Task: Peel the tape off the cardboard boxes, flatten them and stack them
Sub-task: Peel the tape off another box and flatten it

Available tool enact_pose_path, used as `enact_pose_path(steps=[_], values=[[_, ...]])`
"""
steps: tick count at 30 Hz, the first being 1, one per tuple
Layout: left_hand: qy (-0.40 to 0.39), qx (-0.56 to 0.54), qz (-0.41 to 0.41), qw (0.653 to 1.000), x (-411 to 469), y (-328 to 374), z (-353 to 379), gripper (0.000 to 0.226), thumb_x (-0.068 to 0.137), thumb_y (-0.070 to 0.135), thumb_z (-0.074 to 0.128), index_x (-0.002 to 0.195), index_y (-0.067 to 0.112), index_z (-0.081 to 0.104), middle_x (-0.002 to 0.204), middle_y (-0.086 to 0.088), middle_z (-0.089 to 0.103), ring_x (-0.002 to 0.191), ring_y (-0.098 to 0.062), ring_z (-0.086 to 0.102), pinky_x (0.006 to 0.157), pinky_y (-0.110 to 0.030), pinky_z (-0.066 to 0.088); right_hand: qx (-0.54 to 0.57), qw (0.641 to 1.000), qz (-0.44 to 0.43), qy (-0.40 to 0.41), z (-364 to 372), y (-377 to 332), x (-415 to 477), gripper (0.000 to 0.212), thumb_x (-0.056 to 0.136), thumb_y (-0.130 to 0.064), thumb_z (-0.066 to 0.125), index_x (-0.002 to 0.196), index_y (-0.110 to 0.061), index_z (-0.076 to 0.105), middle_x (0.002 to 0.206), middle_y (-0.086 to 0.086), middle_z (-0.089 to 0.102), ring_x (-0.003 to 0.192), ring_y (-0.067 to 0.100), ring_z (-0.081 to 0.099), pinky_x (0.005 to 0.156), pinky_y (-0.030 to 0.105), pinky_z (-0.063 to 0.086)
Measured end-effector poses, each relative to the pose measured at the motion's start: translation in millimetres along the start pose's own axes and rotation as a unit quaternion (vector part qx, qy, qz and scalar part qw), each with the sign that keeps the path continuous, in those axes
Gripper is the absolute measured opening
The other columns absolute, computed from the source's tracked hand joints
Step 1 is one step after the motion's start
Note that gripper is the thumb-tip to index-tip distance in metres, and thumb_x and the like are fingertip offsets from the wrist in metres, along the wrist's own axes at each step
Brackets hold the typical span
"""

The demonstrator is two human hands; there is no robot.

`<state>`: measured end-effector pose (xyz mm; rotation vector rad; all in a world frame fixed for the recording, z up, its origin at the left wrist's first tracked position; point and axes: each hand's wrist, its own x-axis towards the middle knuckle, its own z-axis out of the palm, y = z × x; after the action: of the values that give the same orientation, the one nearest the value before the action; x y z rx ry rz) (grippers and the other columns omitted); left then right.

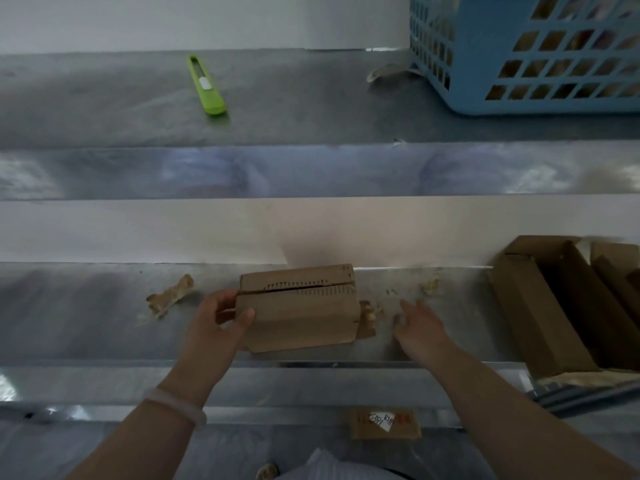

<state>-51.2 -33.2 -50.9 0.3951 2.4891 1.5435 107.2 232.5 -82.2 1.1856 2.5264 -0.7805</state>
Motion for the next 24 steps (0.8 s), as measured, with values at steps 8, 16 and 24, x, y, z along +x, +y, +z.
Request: enact_pose_path(steps=[8, 16, 24], values=[[-0.007, 0.003, 0.018, 1.000, -3, 3, -1, 0.026, 0.085, 0.016, 0.068, 0.107, 0.016, 0.055, 0.101, 0.003, 0.062, 0.090, -0.009, 0.058, 0.069, -0.017, 0.043, 0.008, 0.986, -0.163, -0.042, 21, -14, -4, 0.043, 0.090, -0.011, 0.043, 0.126, -0.023, 0.063, 0.132, -0.001, 0.058, 0.121, 0.020, 0.053, 0.105, 0.025, 0.038], [0.000, 0.023, 0.033, 0.999, -2, 4, -2, 0.025, 0.083, 0.015, 0.069, 0.103, 0.018, 0.054, 0.097, 0.006, 0.058, 0.086, -0.003, 0.055, 0.064, -0.013, 0.040, 0.120, 0.988, -0.033, 0.096, 5, -8, -5, 0.046, 0.095, -0.024, 0.050, 0.140, -0.022, 0.045, 0.147, 0.004, 0.042, 0.127, 0.019, 0.046, 0.103, 0.027, 0.037], [-0.060, -0.103, -0.041, 0.992, 2, 19, -10, 0.017, 0.090, 0.018, 0.060, 0.075, 0.023, 0.066, 0.085, -0.001, 0.064, 0.086, -0.020, 0.060, 0.079, -0.033, 0.048, 0.464, 0.876, -0.112, 0.071, -4, -57, -48, 0.024, 0.100, -0.022, 0.049, 0.090, -0.018, 0.071, 0.093, 0.003, 0.073, 0.083, 0.012, 0.070, 0.076, 0.027, 0.056]])
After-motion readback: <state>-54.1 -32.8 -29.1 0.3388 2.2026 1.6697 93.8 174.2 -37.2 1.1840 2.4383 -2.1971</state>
